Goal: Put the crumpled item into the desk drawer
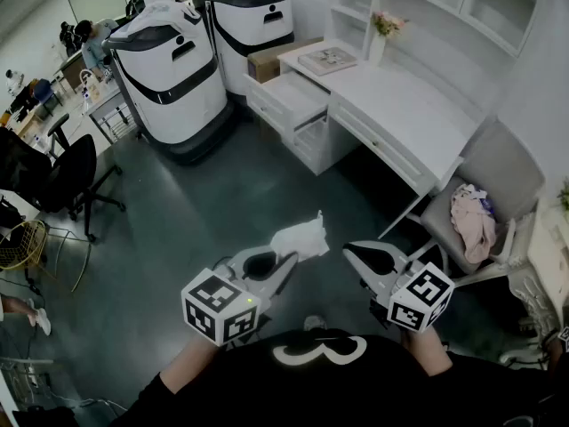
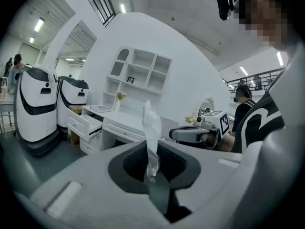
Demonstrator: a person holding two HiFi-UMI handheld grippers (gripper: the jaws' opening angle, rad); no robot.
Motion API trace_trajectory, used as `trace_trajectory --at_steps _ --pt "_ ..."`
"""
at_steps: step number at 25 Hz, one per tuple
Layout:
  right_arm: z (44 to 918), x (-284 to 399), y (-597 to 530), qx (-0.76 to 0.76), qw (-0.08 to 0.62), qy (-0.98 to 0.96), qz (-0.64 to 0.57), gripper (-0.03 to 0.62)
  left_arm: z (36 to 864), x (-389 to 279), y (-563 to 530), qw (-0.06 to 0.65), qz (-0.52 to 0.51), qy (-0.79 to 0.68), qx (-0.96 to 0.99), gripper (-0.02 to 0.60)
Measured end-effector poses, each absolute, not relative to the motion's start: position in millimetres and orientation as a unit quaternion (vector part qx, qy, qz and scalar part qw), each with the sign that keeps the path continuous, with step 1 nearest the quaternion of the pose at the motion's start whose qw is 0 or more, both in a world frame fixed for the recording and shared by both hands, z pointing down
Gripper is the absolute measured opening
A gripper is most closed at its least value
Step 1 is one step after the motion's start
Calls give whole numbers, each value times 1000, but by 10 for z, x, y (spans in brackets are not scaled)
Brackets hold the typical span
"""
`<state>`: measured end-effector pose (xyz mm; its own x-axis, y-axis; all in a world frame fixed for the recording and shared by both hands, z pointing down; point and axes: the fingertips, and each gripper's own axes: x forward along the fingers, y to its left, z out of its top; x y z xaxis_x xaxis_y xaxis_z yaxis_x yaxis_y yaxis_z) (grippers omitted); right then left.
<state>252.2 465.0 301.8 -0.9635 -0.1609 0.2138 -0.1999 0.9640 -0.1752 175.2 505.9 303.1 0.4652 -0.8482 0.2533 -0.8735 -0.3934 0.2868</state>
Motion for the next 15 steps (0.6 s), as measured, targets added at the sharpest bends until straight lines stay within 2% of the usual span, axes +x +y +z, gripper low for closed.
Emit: trace_trajectory --at_steps 8,15 --pt "3007 2468 4886 102 104 -985 96 2 3029 1620 5243 193 25 -516 834 48" --pt "3018 2467 4641 130 90 -982 107 2 3004 1574 5058 183 32 -512 839 48"
